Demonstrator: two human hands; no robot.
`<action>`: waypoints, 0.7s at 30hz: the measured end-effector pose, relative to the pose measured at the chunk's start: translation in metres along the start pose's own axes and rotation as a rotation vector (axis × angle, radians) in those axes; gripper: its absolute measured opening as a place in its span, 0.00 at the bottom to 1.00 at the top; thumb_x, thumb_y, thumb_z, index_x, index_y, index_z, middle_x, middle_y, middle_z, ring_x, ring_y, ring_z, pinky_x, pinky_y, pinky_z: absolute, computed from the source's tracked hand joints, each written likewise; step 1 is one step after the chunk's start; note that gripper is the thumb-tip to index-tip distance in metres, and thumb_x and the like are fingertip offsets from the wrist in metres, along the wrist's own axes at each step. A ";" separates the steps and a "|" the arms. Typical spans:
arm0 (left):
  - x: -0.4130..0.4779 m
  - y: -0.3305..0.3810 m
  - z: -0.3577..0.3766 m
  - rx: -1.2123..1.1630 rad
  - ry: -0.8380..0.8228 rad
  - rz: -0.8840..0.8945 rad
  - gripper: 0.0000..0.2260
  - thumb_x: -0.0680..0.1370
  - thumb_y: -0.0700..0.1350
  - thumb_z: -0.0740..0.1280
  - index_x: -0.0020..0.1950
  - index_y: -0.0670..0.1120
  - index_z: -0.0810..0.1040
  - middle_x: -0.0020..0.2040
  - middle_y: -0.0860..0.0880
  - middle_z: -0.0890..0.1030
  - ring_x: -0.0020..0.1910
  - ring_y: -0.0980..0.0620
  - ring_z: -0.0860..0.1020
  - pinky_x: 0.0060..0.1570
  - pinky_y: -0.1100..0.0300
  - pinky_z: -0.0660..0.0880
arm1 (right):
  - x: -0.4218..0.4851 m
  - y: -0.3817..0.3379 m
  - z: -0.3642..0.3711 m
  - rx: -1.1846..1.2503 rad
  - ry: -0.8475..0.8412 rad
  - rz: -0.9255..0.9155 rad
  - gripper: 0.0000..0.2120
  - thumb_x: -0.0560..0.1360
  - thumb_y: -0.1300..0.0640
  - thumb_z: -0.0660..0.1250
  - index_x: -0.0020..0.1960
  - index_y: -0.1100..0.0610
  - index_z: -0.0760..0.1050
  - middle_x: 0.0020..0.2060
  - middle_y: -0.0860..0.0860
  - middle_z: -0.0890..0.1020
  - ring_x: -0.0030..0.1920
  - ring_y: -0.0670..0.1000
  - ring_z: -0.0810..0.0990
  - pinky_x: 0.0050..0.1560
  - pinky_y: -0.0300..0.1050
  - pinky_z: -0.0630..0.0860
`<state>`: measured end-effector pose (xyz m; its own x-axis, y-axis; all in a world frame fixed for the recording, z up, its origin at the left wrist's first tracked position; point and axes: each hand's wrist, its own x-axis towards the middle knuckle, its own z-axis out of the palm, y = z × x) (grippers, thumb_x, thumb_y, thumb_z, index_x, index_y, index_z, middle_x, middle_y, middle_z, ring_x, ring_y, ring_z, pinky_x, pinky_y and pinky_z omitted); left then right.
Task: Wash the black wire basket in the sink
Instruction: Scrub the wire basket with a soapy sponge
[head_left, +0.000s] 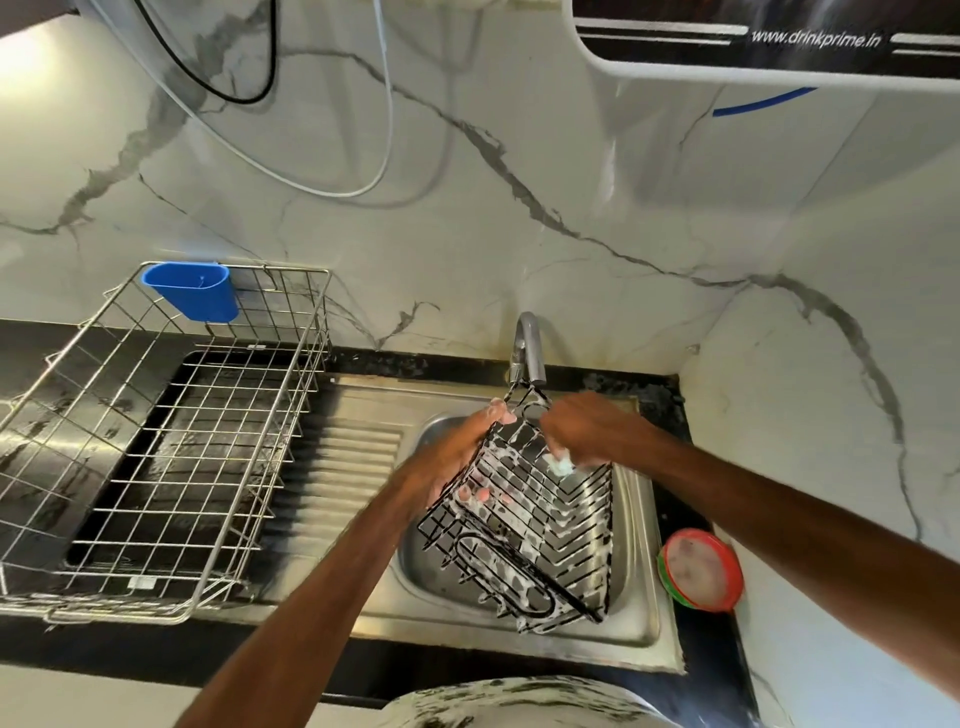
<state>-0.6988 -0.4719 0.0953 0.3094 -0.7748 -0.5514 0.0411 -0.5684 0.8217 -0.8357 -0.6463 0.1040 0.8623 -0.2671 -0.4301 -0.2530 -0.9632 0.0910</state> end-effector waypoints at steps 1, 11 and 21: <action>-0.002 0.000 0.001 -0.017 0.029 0.010 0.41 0.60 0.84 0.64 0.65 0.61 0.80 0.67 0.48 0.81 0.66 0.42 0.79 0.69 0.39 0.73 | 0.002 -0.003 0.000 -0.002 0.109 -0.001 0.11 0.75 0.62 0.73 0.56 0.56 0.81 0.52 0.53 0.85 0.48 0.50 0.84 0.49 0.41 0.79; -0.011 0.010 -0.003 0.036 0.071 0.019 0.49 0.63 0.84 0.57 0.73 0.54 0.76 0.75 0.42 0.74 0.72 0.40 0.73 0.74 0.37 0.63 | 0.000 0.016 0.037 0.186 0.262 -0.037 0.10 0.76 0.63 0.71 0.56 0.54 0.81 0.53 0.51 0.84 0.47 0.46 0.82 0.46 0.35 0.77; -0.008 0.007 0.006 0.340 0.330 0.105 0.49 0.59 0.83 0.59 0.51 0.38 0.80 0.27 0.54 0.73 0.26 0.52 0.75 0.39 0.49 0.85 | -0.025 0.019 0.058 0.288 0.294 -0.105 0.20 0.74 0.72 0.65 0.56 0.52 0.84 0.61 0.49 0.82 0.65 0.47 0.77 0.67 0.49 0.75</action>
<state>-0.7069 -0.4715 0.1047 0.5823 -0.7347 -0.3480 -0.3019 -0.5929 0.7465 -0.8877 -0.6560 0.0645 0.9677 -0.2055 -0.1457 -0.2335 -0.9490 -0.2121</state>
